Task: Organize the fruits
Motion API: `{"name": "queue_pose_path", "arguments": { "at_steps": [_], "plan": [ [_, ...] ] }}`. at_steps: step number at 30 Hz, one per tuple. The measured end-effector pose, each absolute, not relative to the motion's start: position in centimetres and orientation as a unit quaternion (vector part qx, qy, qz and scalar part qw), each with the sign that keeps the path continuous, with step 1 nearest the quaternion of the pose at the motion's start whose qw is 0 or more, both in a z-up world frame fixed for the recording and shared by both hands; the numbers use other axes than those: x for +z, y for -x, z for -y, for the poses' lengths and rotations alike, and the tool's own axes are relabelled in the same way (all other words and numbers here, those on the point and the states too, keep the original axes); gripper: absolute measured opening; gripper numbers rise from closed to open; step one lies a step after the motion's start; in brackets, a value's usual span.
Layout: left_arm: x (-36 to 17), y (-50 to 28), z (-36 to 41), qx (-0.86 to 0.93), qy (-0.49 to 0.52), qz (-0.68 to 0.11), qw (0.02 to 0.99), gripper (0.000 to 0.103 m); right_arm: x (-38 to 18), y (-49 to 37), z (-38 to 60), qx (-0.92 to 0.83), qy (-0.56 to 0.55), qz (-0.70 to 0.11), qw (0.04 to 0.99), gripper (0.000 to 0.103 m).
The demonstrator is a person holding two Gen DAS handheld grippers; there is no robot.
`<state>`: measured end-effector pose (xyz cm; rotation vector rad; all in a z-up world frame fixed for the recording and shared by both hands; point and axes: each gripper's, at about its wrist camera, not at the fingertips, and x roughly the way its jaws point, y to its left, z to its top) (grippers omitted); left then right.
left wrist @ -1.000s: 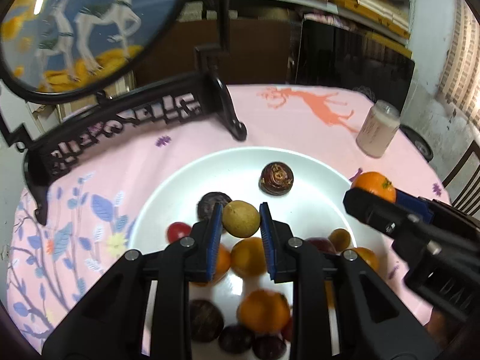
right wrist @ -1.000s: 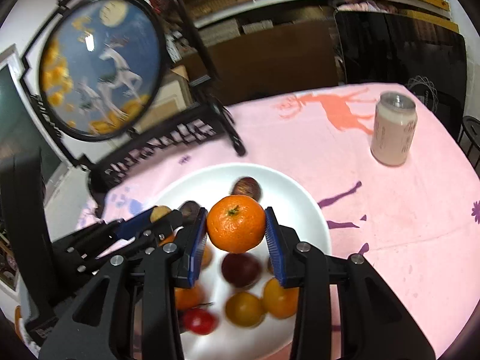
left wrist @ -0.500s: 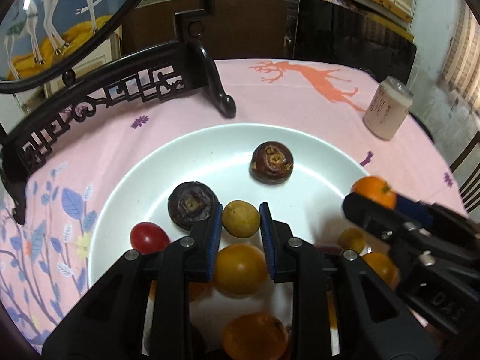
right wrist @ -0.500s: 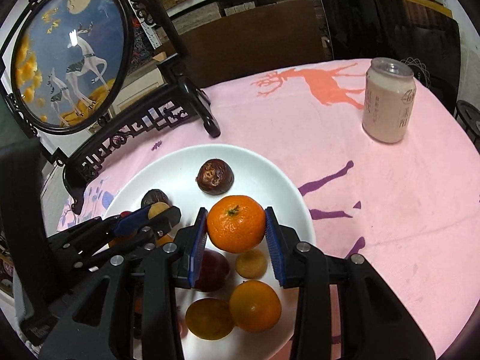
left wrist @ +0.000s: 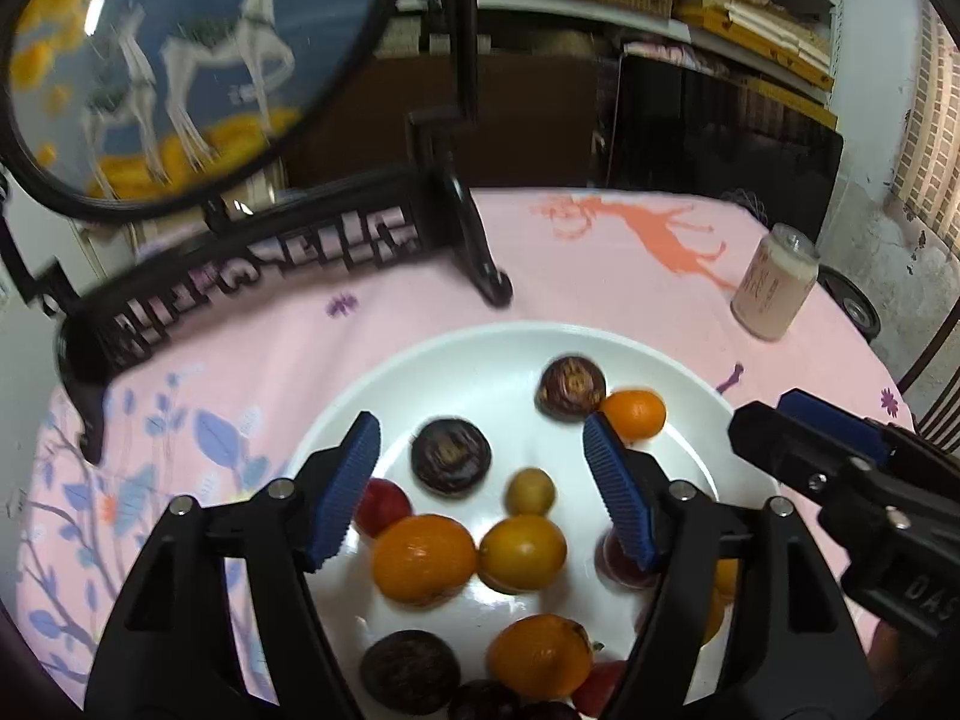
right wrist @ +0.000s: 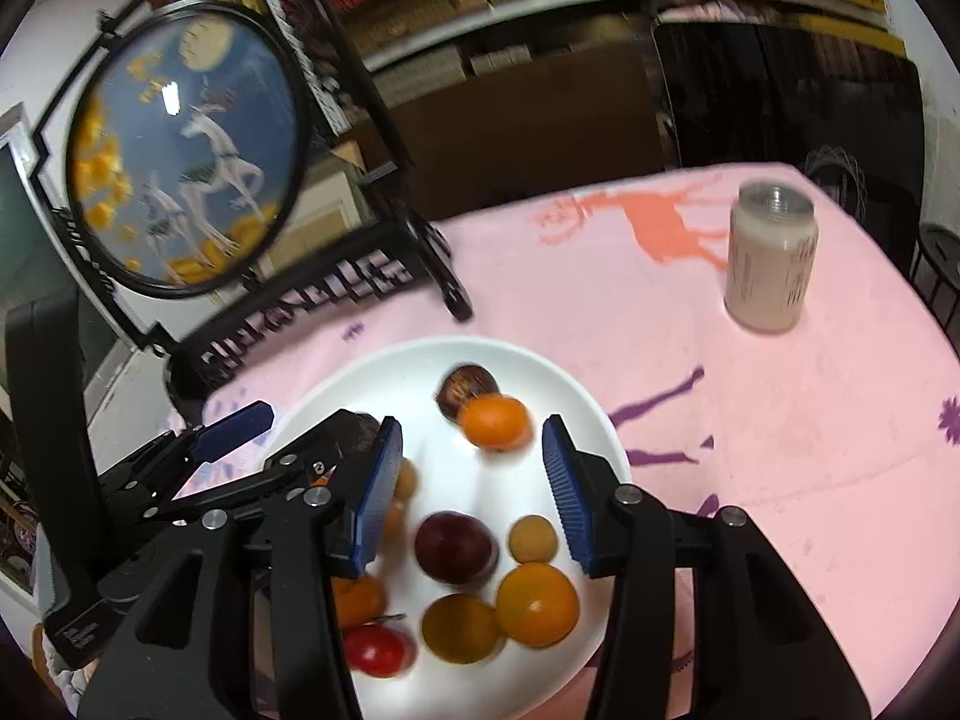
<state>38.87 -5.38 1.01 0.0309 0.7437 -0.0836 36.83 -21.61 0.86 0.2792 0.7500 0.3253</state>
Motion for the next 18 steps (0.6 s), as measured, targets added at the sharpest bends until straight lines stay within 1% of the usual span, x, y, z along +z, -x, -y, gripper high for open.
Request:
{"name": "queue_pose_path", "arguments": {
  "at_steps": [1, 2, 4, 8, 14, 18],
  "plan": [
    [1.5, -38.5, 5.3, -0.039, -0.016, -0.355, 0.934, 0.079, 1.2, -36.6, 21.6, 0.16, -0.137, -0.358, 0.91, 0.054],
    [2.0, -38.1, 5.2, -0.035, -0.018, -0.345, 0.938, 0.082, 1.8, -36.1, 21.6, 0.165, -0.139, -0.35, 0.912, 0.055],
    [2.7, -37.6, 5.2, -0.03, -0.024, -0.333, 0.942, 0.083, 2.5, -35.6, 21.5, 0.17, -0.139, -0.343, 0.913, 0.057],
    [3.1, -37.0, 5.5, -0.027, -0.039, -0.326, 0.944, 0.084, 3.1, -35.2, 21.1, 0.176, -0.135, -0.34, 0.914, 0.057],
    [2.0, -35.9, 5.8, -0.003, -0.074, -0.325, 0.943, 0.085, 2.3, -35.2, 21.1, 0.173, -0.135, -0.352, 0.91, 0.057],
    [1.2, -34.1, 4.2, 0.001, -0.057, -0.344, 0.937, 0.085, 2.2, -34.1, 20.7, 0.167, -0.121, -0.354, 0.912, 0.057]
  ]
}}
